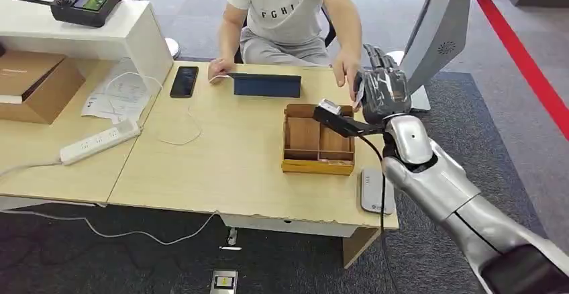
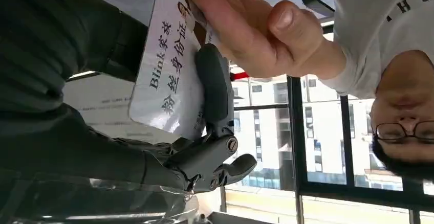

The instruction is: Pass the card to the sensor for recognition and then transmit it.

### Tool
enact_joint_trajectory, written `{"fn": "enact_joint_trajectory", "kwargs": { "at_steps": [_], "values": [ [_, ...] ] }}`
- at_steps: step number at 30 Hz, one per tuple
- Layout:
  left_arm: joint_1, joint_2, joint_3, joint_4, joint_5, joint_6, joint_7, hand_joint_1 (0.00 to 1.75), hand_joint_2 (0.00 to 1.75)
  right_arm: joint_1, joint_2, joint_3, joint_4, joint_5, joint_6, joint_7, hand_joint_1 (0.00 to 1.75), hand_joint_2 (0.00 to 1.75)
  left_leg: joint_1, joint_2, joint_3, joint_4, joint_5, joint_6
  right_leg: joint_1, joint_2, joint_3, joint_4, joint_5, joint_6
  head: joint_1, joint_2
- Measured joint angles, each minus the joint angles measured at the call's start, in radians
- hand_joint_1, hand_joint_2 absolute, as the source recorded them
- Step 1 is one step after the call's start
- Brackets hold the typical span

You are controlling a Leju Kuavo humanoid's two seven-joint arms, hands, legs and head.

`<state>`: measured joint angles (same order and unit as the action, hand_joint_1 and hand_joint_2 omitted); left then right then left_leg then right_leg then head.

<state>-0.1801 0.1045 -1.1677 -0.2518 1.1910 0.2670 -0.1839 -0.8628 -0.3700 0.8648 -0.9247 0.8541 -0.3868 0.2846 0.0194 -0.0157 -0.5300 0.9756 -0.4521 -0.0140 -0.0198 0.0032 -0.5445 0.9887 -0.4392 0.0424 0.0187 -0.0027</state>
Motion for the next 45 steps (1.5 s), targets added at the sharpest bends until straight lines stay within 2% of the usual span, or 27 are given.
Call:
{"fn": "enact_joint_trajectory", "kwargs": {
  "at_steps": [3,6,9,14,17,20,25,29,38,39,45],
  "values": [
    [0.004,0.0,0.0,0.0,0.0,0.0,0.001,0.0,0.0,0.007,-0.003,0.005,0.009,-0.013,0.009,0.016,0.0,0.0,0.0,0.0,0.0,0.0,0.0,0.0,0.0,0.0,0.0,0.0,0.0,0.0,0.0,0.0],
    [0.006,0.0,0.0,0.0,0.002,0.0,0.002,0.0,0.0,0.008,-0.005,0.015,0.019,-0.026,0.102,0.024,0.0,0.0,0.0,0.0,0.0,0.0,0.0,0.0,0.0,0.0,0.0,0.0,0.0,0.0,0.0,0.0],
    [0.01,0.0,0.001,0.0,0.005,0.0,0.002,0.0,0.0,0.009,-0.006,0.029,0.029,-0.016,0.109,0.035,0.0,0.0,0.0,0.0,0.0,0.0,0.0,0.0,0.0,0.0,0.0,0.0,0.0,0.0,0.0,0.0],
    [0.02,0.0,0.011,0.0,0.011,0.003,-0.001,0.0,0.0,0.016,-0.011,0.032,0.037,-0.021,0.061,0.029,0.0,0.0,0.0,0.0,0.0,0.0,0.0,0.0,0.0,0.0,0.0,0.0,0.0,0.0,0.0,0.0],
    [0.026,0.0,0.018,0.0,0.021,0.004,-0.007,0.0,0.0,0.04,-0.023,0.016,0.018,-0.057,-0.027,0.016,0.0,0.0,0.0,0.0,0.0,0.0,0.0,0.0,0.0,0.0,0.0,0.0,0.0,0.0,0.0,0.0],
    [0.032,0.0,0.023,0.0,0.023,0.018,-0.007,0.0,0.0,0.077,-0.038,-0.007,-0.023,-0.093,-0.062,0.011,0.0,0.0,0.0,0.0,0.0,0.0,0.0,0.0,0.0,0.0,0.0,-0.001,0.0,0.0,0.0,0.0],
    [0.048,0.0,0.024,0.0,0.025,0.022,-0.006,0.0,0.0,0.207,-0.085,-0.061,-0.184,-0.168,-0.094,0.045,0.0,0.0,0.0,0.0,0.0,0.0,0.0,0.0,0.0,0.0,0.0,-0.001,0.0,0.0,0.0,0.0],
    [0.053,0.0,0.026,0.001,0.037,0.032,-0.003,0.0,0.0,0.338,-0.137,-0.119,-0.368,-0.208,-0.121,0.082,0.0,0.0,0.0,0.0,0.0,0.0,-0.001,0.0,0.0,0.0,0.0,-0.001,-0.001,0.0,0.0,0.0],
    [0.049,0.003,0.033,0.001,0.054,0.05,-0.01,0.0,0.0,0.565,-0.223,-0.188,-0.691,-0.067,-0.106,0.173,0.0,0.0,0.0,0.0,0.001,0.0,-0.001,0.0,0.0,0.0,0.0,-0.001,-0.001,0.0,0.0,0.0],
    [0.047,0.004,0.034,0.001,0.054,0.05,-0.011,0.0,0.0,0.581,-0.227,-0.191,-0.715,-0.051,-0.096,0.181,0.0,1.75,0.0,0.0,0.0,0.0,-0.001,0.0,0.0,0.0,0.0,-0.001,-0.001,0.0,0.0,0.0],
    [0.029,0.005,0.041,0.001,0.044,0.049,-0.008,0.0,0.0,0.627,-0.229,-0.184,-0.826,0.012,-0.029,0.197,0.0,1.75,0.0,0.0,0.0,0.0,-0.001,0.0,0.0,0.0,0.001,-0.001,0.0,0.0,0.0,0.0]
  ]
}}
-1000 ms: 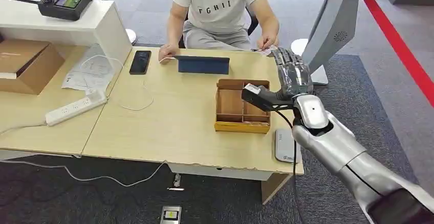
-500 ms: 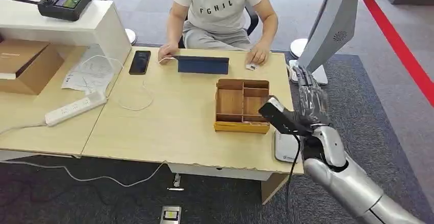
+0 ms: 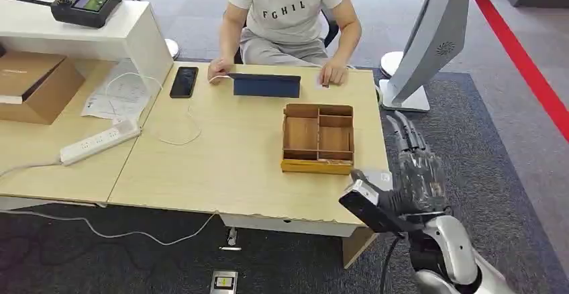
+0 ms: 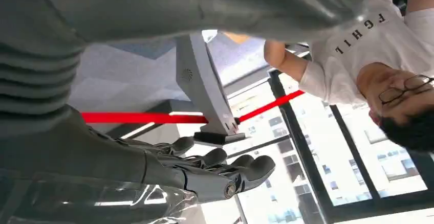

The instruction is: Pass the card to the sensor for recognition and then transmit it.

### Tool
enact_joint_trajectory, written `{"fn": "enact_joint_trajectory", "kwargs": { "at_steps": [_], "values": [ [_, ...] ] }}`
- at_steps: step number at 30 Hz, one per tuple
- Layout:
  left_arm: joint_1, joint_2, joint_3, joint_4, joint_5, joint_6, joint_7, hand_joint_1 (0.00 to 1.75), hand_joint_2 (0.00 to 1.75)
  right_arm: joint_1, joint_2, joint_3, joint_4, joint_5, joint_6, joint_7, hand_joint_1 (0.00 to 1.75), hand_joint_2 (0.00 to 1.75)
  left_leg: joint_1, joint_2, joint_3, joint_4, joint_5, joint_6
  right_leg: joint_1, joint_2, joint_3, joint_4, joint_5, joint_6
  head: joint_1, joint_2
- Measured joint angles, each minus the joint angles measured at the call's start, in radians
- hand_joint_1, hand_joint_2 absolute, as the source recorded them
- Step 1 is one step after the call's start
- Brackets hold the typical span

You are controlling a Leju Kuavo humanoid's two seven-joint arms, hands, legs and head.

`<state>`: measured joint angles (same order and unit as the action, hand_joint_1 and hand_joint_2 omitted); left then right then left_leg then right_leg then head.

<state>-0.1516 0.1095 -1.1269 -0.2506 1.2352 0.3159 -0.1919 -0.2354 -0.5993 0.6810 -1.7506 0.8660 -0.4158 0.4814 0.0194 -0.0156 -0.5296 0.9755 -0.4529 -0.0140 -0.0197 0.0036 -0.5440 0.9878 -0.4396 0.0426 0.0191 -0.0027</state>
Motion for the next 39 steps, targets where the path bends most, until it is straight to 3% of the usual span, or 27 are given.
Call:
{"fn": "enact_joint_trajectory", "kwargs": {
  "at_steps": [5,15,27,39],
  "values": [
    [-0.007,0.0,0.0,0.0,-0.001,-0.003,0.004,0.0,0.0,0.004,0.024,0.022,-0.014,0.034,0.053,0.022,0.0,1.75,0.0,0.0,0.0,0.0,0.0,0.0,0.0,0.0,0.0,0.0,0.0,0.0,0.0,0.0],
    [-0.005,0.0,0.002,0.0,0.005,-0.004,0.016,0.0,0.0,-0.001,0.105,0.06,0.052,0.068,0.079,0.059,0.0,1.75,0.0,0.0,-0.001,0.0,0.0,0.0,0.0,0.0,0.0,0.0,0.0,0.0,0.0,0.0],
    [0.003,0.002,0.006,0.001,0.01,-0.011,0.022,0.0,0.0,-0.057,0.222,0.09,0.267,0.086,0.081,0.048,0.0,1.75,0.0,0.0,-0.001,0.0,0.0,0.0,0.0,0.0,0.0,0.0,0.0,0.0,0.0,0.0],
    [-0.008,0.002,0.006,0.001,-0.003,-0.014,0.032,0.0,0.0,-0.11,0.275,0.096,0.38,0.103,0.101,0.024,0.0,1.75,0.0,0.0,-0.001,0.0,0.0,0.0,0.0,0.0,0.0,0.0,0.0,0.0,0.0,0.0]
  ]
}}
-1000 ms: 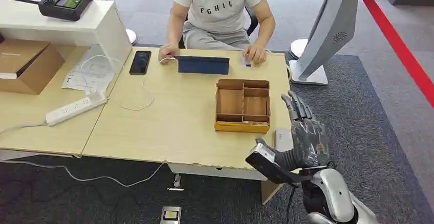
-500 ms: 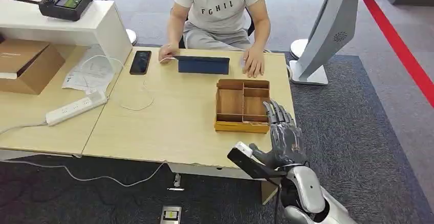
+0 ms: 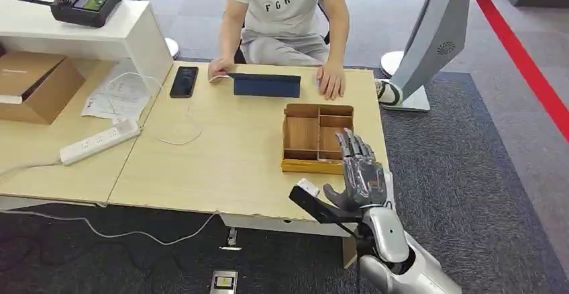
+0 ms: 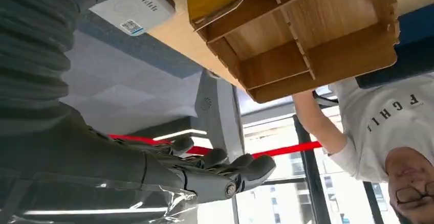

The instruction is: Pass the card to the sensor for recognition and then transmit it.

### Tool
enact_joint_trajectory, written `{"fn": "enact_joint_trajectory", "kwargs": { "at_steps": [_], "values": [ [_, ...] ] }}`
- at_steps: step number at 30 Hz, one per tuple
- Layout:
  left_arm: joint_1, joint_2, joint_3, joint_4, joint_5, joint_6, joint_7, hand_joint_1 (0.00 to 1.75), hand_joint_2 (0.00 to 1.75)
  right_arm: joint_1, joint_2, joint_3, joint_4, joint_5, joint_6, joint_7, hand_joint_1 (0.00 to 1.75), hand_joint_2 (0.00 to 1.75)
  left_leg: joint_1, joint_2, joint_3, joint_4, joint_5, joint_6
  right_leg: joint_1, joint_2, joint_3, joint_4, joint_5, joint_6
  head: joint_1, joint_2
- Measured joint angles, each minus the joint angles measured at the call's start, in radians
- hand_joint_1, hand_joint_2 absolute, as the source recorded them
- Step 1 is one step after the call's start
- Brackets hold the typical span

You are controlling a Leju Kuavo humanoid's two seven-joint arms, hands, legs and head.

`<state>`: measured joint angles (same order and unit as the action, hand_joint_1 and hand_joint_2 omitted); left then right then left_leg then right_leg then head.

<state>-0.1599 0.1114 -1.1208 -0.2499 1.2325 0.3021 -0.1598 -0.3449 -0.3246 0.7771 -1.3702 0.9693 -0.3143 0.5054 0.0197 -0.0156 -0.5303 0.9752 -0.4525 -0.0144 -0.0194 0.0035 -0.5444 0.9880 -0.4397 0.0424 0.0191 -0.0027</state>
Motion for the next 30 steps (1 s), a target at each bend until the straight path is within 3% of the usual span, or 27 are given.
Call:
{"fn": "enact_joint_trajectory", "kwargs": {
  "at_steps": [30],
  "values": [
    [-0.002,0.003,0.0,0.002,-0.003,0.0,0.014,0.0,0.0,-0.117,0.055,0.028,0.251,-0.01,-0.014,-0.052,0.0,1.75,0.0,0.0,0.0,0.0,0.0,0.0,0.0,0.0,0.0,0.0,0.0,0.0,0.0,0.0]
  ]
}}
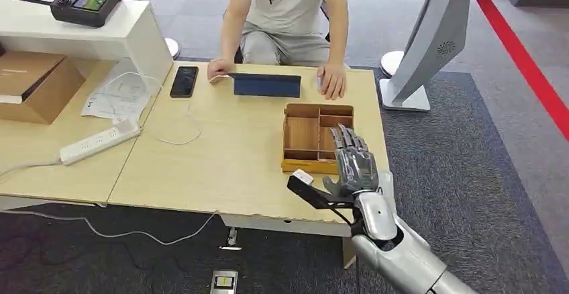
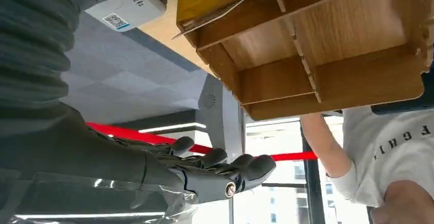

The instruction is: Pass the card to the sensor for recognition and then transmit it.

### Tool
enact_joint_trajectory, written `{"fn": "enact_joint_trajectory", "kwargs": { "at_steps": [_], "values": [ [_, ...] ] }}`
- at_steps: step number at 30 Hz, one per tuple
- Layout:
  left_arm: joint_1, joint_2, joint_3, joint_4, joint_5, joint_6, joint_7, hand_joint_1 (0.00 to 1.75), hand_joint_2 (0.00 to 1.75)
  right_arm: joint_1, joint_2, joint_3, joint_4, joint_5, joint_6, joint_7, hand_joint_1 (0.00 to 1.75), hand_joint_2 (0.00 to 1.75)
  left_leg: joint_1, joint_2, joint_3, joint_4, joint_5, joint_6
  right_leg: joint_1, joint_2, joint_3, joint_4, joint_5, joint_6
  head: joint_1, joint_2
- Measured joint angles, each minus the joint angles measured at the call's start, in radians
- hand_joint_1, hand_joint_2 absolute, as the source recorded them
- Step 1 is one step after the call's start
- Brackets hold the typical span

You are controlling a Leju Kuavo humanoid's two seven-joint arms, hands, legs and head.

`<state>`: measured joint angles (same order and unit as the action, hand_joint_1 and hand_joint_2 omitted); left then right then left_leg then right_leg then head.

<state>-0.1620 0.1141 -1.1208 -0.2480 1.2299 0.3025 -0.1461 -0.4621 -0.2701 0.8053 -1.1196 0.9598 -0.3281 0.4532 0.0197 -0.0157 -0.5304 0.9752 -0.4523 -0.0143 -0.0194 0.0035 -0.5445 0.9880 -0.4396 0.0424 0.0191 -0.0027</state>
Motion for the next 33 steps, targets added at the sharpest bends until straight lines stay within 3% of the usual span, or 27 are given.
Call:
{"fn": "enact_joint_trajectory", "kwargs": {
  "at_steps": [33],
  "values": [
    [0.007,0.003,0.002,0.001,0.005,0.015,0.0,0.0,0.0,-0.037,0.017,0.006,0.163,0.002,-0.019,-0.034,0.0,1.75,0.0,0.0,0.0,0.0,0.0,0.0,0.0,0.0,0.0,0.0,0.0,0.0,0.0,0.0]
  ]
}}
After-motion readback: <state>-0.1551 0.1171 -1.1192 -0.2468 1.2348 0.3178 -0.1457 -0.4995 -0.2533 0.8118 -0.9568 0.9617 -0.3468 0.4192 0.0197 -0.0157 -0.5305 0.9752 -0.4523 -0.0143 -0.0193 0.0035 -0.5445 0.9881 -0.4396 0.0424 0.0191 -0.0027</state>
